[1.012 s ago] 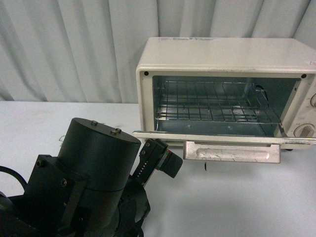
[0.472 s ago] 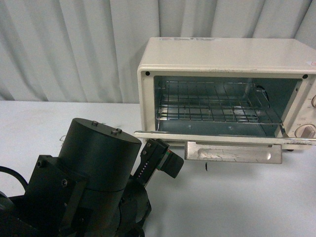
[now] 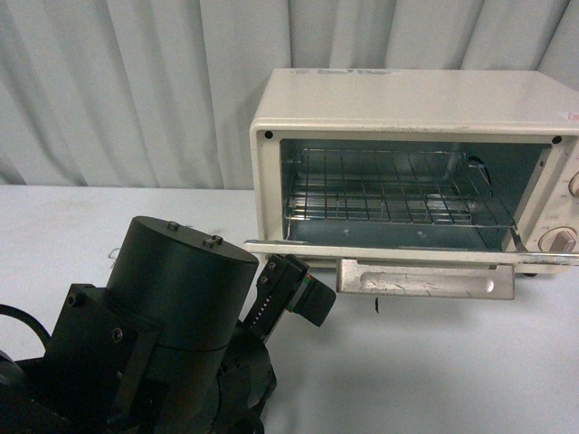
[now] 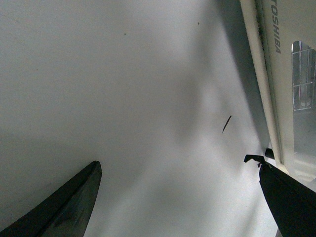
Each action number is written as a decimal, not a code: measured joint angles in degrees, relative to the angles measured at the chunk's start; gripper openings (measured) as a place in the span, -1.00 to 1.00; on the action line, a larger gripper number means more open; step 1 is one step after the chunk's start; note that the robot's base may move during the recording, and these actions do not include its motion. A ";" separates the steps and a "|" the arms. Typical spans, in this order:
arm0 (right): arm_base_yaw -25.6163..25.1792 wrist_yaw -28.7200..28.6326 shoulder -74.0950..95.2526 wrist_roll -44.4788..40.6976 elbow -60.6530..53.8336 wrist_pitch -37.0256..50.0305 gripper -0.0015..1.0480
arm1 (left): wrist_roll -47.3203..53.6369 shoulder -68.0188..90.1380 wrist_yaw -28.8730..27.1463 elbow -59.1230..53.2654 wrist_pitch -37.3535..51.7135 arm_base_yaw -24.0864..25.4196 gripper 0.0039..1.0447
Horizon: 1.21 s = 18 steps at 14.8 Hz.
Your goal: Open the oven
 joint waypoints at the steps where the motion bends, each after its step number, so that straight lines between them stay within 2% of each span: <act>1: 0.00 0.00 -1.62 0.00 -0.55 -1.31 -0.96 | 0.00 0.00 -0.09 0.00 0.00 0.00 0.87; 4: 0.00 0.00 -5.81 0.02 -1.53 -4.26 -0.96 | 0.00 0.00 0.00 0.00 0.02 0.00 0.87; 5: 0.00 0.00 -5.97 0.02 -2.10 -2.91 -0.96 | 0.00 0.00 0.00 0.00 0.02 0.00 0.87; 7: 0.00 0.02 -14.78 0.07 -3.67 -9.99 -0.96 | 0.00 0.00 0.00 0.00 0.02 0.00 0.87; 15: 0.00 0.02 -25.29 0.07 -3.67 -20.41 -0.96 | 0.00 0.00 -0.02 0.00 0.00 0.00 0.87; 17: 0.00 0.02 -30.53 0.07 -3.63 -26.69 -0.96 | 0.00 0.00 -0.02 0.00 0.00 0.00 0.87; 18: 0.00 -0.07 -35.19 0.07 -3.65 -33.68 -0.96 | 0.00 0.00 -0.02 0.00 0.02 0.00 0.87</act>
